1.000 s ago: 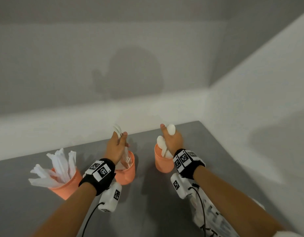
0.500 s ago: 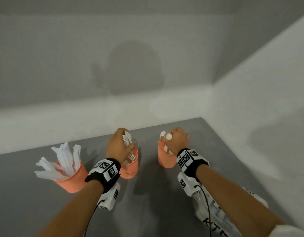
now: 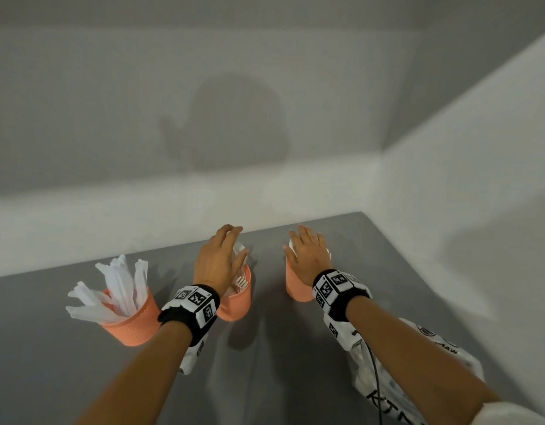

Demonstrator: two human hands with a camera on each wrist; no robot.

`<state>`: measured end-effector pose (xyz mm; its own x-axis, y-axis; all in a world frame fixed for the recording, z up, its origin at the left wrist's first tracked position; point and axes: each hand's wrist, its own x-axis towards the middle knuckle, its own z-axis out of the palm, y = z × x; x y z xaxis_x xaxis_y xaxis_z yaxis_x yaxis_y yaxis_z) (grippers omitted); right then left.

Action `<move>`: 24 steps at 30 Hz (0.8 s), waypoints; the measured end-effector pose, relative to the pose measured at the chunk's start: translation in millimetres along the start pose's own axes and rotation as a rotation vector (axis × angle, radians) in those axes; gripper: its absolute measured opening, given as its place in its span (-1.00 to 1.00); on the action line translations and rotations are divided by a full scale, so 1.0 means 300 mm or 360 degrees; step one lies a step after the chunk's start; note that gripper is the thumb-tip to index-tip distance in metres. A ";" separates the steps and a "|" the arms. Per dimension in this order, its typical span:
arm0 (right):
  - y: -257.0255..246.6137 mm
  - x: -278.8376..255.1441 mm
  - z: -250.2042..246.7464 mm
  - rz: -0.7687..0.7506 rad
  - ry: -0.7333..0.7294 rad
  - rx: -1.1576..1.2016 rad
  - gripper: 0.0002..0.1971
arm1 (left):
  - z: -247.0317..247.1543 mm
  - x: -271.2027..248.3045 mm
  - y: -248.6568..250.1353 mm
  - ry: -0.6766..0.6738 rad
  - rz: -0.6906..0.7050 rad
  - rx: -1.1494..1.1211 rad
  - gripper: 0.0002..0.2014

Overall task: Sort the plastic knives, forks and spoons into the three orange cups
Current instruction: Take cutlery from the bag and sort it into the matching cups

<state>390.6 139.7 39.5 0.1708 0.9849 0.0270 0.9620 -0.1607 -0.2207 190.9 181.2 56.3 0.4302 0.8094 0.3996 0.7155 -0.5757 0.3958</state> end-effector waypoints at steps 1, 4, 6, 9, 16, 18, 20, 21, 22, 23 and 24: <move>-0.001 0.005 -0.002 -0.0004 -0.0048 -0.0027 -0.46 | 0.007 0.002 -0.005 -0.0055 0.0058 0.0039 -0.49; 0.000 0.021 -0.011 0.0024 -0.0167 -0.0120 -0.39 | 0.027 -0.009 -0.012 -0.0460 0.0048 0.0303 -0.12; 0.003 0.026 -0.014 0.0048 -0.0210 -0.0158 -0.34 | 0.035 -0.017 -0.008 -0.0615 -0.0062 0.0400 -0.01; 0.002 0.027 -0.020 0.0074 -0.0239 -0.0160 -0.28 | 0.034 -0.026 0.001 -0.0668 -0.0124 0.0452 0.05; -0.012 0.037 -0.031 0.0165 -0.0401 -0.0202 -0.12 | 0.034 -0.009 0.010 -0.0812 -0.0233 0.0324 -0.11; -0.014 0.036 -0.043 0.0156 -0.0429 -0.0122 -0.09 | 0.029 -0.007 0.008 -0.0831 -0.0250 0.0303 -0.07; -0.019 0.023 -0.056 0.0121 -0.0319 0.0026 -0.09 | 0.016 -0.008 0.013 -0.0767 -0.0231 0.0229 -0.07; -0.019 0.015 -0.065 0.0103 -0.0235 0.0119 -0.12 | 0.008 -0.009 0.020 -0.0683 -0.0196 0.0184 -0.05; -0.019 0.002 -0.080 0.0095 -0.0162 0.0235 -0.16 | 0.000 -0.008 0.032 -0.0582 -0.0142 0.0139 -0.05; -0.016 -0.012 -0.102 0.0101 -0.0111 0.0379 -0.24 | -0.011 -0.008 0.053 -0.0480 -0.0080 0.0076 -0.07; -0.009 -0.028 -0.126 0.0103 -0.0072 0.0533 -0.36 | -0.022 -0.010 0.082 -0.0385 -0.0028 -0.0022 -0.11</move>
<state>394.4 129.4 76.7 0.2123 0.9764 -0.0394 0.8248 -0.2007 -0.5287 203.5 163.7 70.3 0.5381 0.8226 0.1835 0.7173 -0.5613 0.4128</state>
